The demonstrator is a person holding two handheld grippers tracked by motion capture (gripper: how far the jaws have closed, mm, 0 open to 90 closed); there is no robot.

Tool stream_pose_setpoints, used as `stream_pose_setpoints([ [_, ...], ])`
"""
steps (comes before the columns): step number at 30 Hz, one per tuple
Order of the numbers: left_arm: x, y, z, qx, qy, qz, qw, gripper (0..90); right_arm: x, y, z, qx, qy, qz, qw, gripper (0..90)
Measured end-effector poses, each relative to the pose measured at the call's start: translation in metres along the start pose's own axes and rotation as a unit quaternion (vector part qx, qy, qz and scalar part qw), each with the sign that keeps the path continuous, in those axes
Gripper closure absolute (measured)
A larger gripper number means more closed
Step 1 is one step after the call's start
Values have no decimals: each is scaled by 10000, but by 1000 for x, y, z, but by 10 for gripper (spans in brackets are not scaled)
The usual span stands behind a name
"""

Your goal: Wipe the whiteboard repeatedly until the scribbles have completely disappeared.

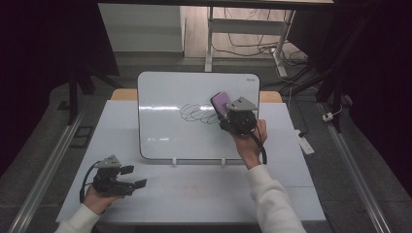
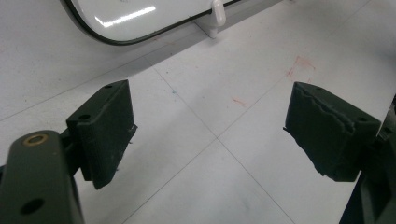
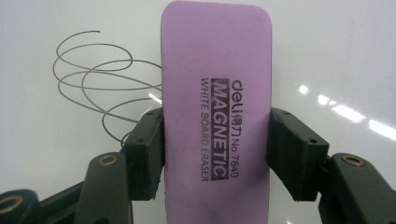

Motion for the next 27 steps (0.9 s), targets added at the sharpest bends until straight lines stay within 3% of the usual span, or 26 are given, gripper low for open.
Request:
stream_pose_setpoints([
  [6, 0, 0, -1, -23, 20, -12, 10000, 161, -2, 0, -4, 25, 110, -145, 9998, 405],
  [9, 1, 0, -1, -15, 17, -8, 10000, 161, -12, 1, -11, 25, 225, -196, 9996, 405],
  [11, 1, 0, 0, -9, 17, -9, 10000, 161, -28, 2, -19, -16, 363, -88, 9993, 405],
  [15, 1, 0, 0, -6, 9, -15, 10000, 161, -39, 1, -22, -83, 440, 102, 9989, 406],
  [18, 0, 0, 0, -7, 8, -9, 10000, 161, -33, 1, -18, -76, 432, 1, 9990, 405],
  [19, 0, 0, 0, -5, 6, -11, 10000, 162, -22, 0, -13, -50, 279, -74, 9996, 405],
  [20, 0, 0, 0, -4, 8, -13, 10000, 162, -22, 0, -13, -50, 279, -74, 9996, 405],
  [24, 0, 0, 0, 1, 20, -3, 10000, 161, 3, -2, -3, 91, 64, -405, 9991, 405],
  [27, 1, 0, 0, 0, 20, -9, 10000, 162, 4, -2, -3, 133, 73, -488, 9987, 405],
])
Point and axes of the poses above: each handheld gripper's, and its own axes: z roughly backward along the jaws, y roughly out of its top, x roughly to its right, the point moved 9 cm from there along -z, roughly forward along the jaws, and after that the axes turned 8 degrees about y, right-handed, at the moved point
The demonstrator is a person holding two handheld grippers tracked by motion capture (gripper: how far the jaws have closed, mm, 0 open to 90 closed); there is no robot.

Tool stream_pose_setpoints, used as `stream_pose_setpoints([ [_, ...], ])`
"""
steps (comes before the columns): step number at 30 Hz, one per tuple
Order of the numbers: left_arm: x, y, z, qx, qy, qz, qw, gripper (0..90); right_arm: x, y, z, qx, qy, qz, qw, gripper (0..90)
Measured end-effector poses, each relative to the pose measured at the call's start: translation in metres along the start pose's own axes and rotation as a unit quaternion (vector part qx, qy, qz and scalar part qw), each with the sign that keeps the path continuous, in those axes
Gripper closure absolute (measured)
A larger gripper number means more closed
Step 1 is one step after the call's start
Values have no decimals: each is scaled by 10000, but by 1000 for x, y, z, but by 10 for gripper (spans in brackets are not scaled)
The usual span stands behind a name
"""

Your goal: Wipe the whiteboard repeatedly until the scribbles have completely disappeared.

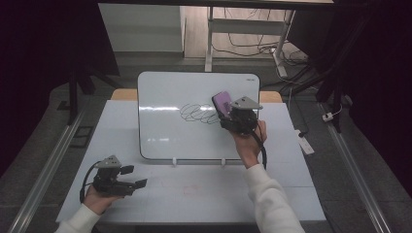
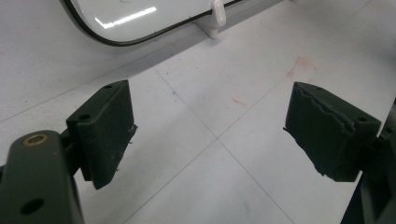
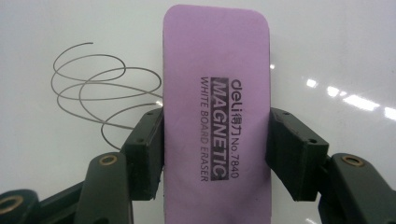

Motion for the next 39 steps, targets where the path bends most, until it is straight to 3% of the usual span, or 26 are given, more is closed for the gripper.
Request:
stream_pose_setpoints([
  [2, 0, 0, 0, -1, 7, -2, 10000, 162, -3, 0, -3, -10, -29, 79, 10000, 405],
  [3, 0, 0, 0, 1, 13, -8, 10000, 162, -13, 2, -8, -19, 99, 107, 9999, 405],
  [4, 1, 0, 0, 0, 8, -13, 10000, 162, -13, 2, -8, -19, 99, 107, 9999, 405],
  [6, 1, 0, -1, -7, 21, -32, 10000, 162, -28, 3, -15, -58, 251, 200, 9995, 405],
  [7, 1, 0, -1, -9, 20, -37, 10000, 162, -45, 3, -24, -114, 390, 388, 9984, 405],
  [8, 2, 0, -1, -15, 13, -43, 10000, 162, -45, 3, -24, -114, 390, 388, 9984, 405],
  [11, 1, 0, -1, -19, 16, -42, 10000, 162, -66, 3, -33, -92, 621, 587, 9963, 405],
  [13, 1, -1, -1, -19, 15, -37, 10000, 162, -68, 3, -34, -136, 553, 689, 9960, 405],
  [16, 1, -1, -1, -26, 10, -39, 10000, 162, -56, 6, -29, -69, 543, 477, 9974, 405],
  [23, 1, -1, -1, -26, 4, -43, 10000, 162, 0, 11, -6, 107, -77, 87, 9999, 406],
  [26, 1, -1, -1, -37, -8, -48, 10000, 162, 8, 12, -4, 166, -99, -63, 9998, 406],
  [27, 2, -1, -1, -39, -9, -51, 10000, 162, 7, 12, -5, 147, -158, 1, 9998, 406],
  [28, 2, -1, -1, -40, -14, -56, 10000, 162, 4, 12, -6, 121, -205, 80, 9997, 406],
  [31, 2, -1, -1, -40, -2, -54, 10000, 162, -20, 11, -16, 104, 151, 108, 9998, 406],
  [32, 2, -1, -1, -39, -5, -54, 10000, 162, -32, 10, -21, 86, 265, 207, 9994, 406],
  [33, 2, -1, -1, -37, 4, -56, 10000, 162, -55, 4, -30, 50, 480, 347, 9982, 406],
  [34, 2, -1, -1, -40, 10, -58, 10000, 162, -55, 4, -30, 50, 480, 347, 9982, 406],
  [35, 2, -1, -2, -44, 4, -59, 10000, 162, -73, -2, -36, 47, 638, 423, 9971, 406],
  [39, 2, -2, -2, -68, 6, -57, 10000, 161, -80, -6, -36, 11, 662, 527, 9964, 407],
])
Point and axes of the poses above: each handheld gripper's, and its own axes: z roughly backward along the jaws, y roughly out of its top, x roughly to its right, the point moved 9 cm from there along -z, roughly forward along the jaws, and after that the axes turned 8 degrees about y, right-handed, at the moved point
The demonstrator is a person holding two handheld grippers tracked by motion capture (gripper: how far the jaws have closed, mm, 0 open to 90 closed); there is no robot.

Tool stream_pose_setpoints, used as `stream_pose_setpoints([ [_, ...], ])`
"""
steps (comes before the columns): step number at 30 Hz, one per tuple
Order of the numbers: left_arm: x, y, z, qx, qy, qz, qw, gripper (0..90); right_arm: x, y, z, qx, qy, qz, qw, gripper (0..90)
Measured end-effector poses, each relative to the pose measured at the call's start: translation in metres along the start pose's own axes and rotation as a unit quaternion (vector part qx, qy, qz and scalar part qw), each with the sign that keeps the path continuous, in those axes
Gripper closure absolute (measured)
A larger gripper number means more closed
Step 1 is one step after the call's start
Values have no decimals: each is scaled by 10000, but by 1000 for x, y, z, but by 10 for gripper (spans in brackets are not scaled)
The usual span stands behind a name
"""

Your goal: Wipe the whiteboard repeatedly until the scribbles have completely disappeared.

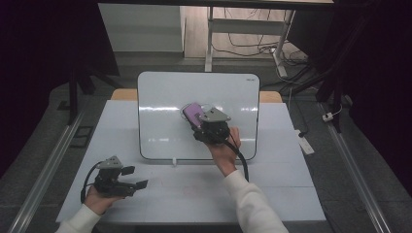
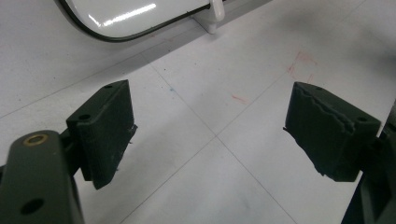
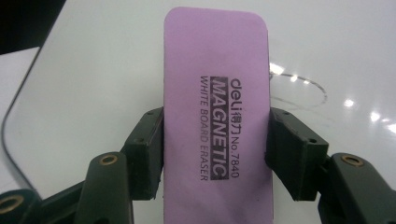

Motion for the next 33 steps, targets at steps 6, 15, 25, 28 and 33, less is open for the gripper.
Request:
stream_pose_setpoints([
  [6, 0, 0, 0, 15, 2, 9, 10000, 162, 38, 1, 21, 37, -416, -246, 9988, 406],
  [15, 0, 0, 0, 7, 6, 19, 10000, 162, 70, 13, 32, 181, -929, -382, 9948, 406],
  [25, -1, 0, 0, 15, -3, 13, 10000, 162, -20, 15, -20, -103, 213, 220, 9995, 406],
  [28, -1, 0, 1, 16, -5, 13, 10000, 162, -32, 11, -26, -203, 211, 431, 9986, 407],
  [33, -2, 0, 1, 32, -11, 11, 10000, 162, -16, 13, -17, -132, 222, 122, 9996, 406],
])
Point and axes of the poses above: each handheld gripper's, and its own axes: z roughly backward along the jaws, y roughly out of its top, x roughly to its right, the point moved 9 cm from there along -z, roughly forward along the jaws, and after that the axes turned 8 degrees about y, right-handed, at the moved point
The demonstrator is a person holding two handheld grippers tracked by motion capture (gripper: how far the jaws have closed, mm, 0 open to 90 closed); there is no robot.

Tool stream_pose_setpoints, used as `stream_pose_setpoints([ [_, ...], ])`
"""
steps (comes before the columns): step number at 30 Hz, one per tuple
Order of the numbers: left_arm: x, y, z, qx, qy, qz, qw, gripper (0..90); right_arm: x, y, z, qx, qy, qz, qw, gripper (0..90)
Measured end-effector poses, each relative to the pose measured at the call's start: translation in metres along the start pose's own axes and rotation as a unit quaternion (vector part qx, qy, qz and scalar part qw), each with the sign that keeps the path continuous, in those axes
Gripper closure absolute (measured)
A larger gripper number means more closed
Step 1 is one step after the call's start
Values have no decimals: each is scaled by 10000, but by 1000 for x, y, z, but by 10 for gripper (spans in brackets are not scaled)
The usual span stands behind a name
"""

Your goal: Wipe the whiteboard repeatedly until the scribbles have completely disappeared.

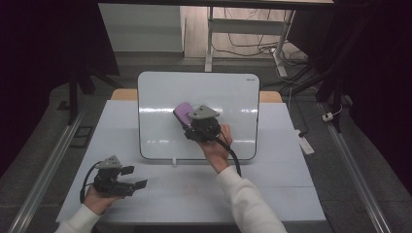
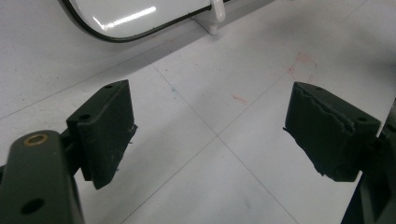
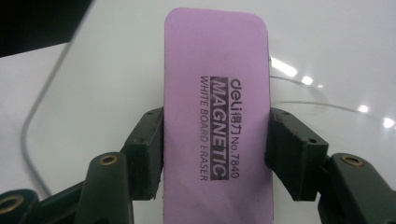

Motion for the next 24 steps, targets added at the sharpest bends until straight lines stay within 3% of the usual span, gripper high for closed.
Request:
stream_pose_setpoints([
  [4, 0, 0, -1, -16, 9, -3, 10000, 162, 23, -1, 16, 30, -342, -36, 9994, 406],
  [9, 1, 0, -1, -10, 21, -9, 10000, 163, 57, -1, 35, 197, -768, -258, 9965, 406],
  [12, 1, 0, -1, -16, 21, -9, 10000, 162, 65, 2, 39, 218, -840, -330, 9957, 406],
  [15, 0, 0, -1, -22, 21, -5, 10000, 163, 62, 6, 34, 184, -974, -228, 9948, 407],
  [17, 0, 0, -1, -21, 28, 0, 10000, 163, 55, 10, 28, 209, -897, -166, 9956, 407],
  [24, 0, 0, -1, -23, 23, 4, 10000, 163, 8, 12, -2, 46, -265, 67, 9996, 407],
])
Point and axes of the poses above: each handheld gripper's, and its own axes: z roughly backward along the jaws, y roughly out of its top, x roughly to its right, the point moved 9 cm from there along -z, roughly forward along the jaws, and after that the axes turned 8 degrees about y, right-handed, at the moved point
